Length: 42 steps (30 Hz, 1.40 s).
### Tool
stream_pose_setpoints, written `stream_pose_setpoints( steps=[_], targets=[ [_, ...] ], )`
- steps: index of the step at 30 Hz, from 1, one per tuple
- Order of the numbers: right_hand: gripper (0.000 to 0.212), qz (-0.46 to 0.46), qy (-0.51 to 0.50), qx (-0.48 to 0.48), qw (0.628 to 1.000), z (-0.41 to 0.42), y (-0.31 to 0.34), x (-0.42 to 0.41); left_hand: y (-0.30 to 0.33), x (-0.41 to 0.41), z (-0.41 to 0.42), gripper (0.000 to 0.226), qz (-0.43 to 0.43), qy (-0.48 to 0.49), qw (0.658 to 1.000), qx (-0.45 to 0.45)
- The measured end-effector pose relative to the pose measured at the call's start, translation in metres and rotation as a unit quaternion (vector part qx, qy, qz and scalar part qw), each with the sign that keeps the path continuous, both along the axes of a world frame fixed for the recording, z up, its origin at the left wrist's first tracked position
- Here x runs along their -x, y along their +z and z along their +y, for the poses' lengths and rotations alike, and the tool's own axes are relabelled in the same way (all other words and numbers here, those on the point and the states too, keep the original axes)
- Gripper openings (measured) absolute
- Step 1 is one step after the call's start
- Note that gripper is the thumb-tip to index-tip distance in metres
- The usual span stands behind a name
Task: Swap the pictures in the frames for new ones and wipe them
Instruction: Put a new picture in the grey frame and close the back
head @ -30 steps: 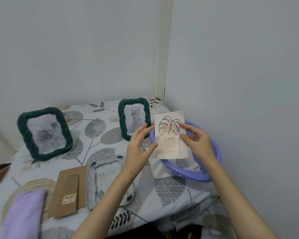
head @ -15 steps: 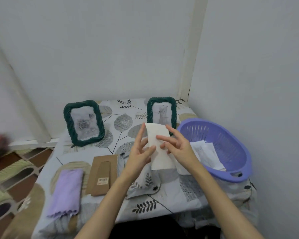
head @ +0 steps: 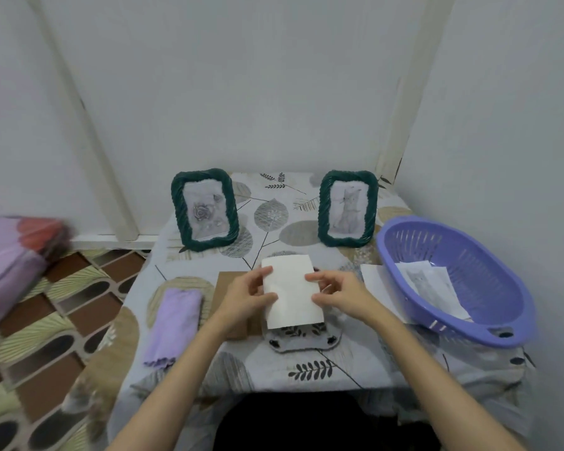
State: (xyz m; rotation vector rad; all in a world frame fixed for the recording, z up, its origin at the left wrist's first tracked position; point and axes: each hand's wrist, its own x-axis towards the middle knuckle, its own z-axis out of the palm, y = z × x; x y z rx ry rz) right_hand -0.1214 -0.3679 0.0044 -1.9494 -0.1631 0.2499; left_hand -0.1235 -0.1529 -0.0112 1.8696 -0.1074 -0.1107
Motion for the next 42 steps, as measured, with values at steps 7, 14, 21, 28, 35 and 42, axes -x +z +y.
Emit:
stream_pose_setpoints(
  steps=[7,14,21,28,35,42],
  targets=[
    [0.049,-0.009,0.018,0.135,0.991,-0.001,-0.018,-0.005,-0.011,-0.004,-0.001,0.062,-0.031,-0.048,0.977,-0.206],
    [0.054,-0.025,0.034,0.173,0.984,-0.006,-0.028,-0.003,-0.009,-0.002,-0.003,0.071,-0.005,-0.114,0.954,-0.276],
    [0.056,-0.032,0.054,0.186,0.980,-0.010,-0.028,-0.002,-0.017,-0.004,-0.002,0.075,-0.006,-0.139,0.941,-0.307],
    [0.058,-0.046,0.063,0.212,0.974,-0.009,-0.030,-0.004,-0.026,-0.010,0.004,0.076,-0.028,-0.138,0.929,-0.341],
    [0.061,-0.064,0.088,0.244,0.964,-0.011,-0.028,-0.006,-0.028,-0.013,0.005,0.076,-0.017,-0.143,0.922,-0.360],
    [0.053,-0.085,0.092,0.262,0.957,-0.010,-0.029,-0.008,-0.029,-0.012,0.006,0.077,-0.012,-0.149,0.919,-0.364]
  ],
)
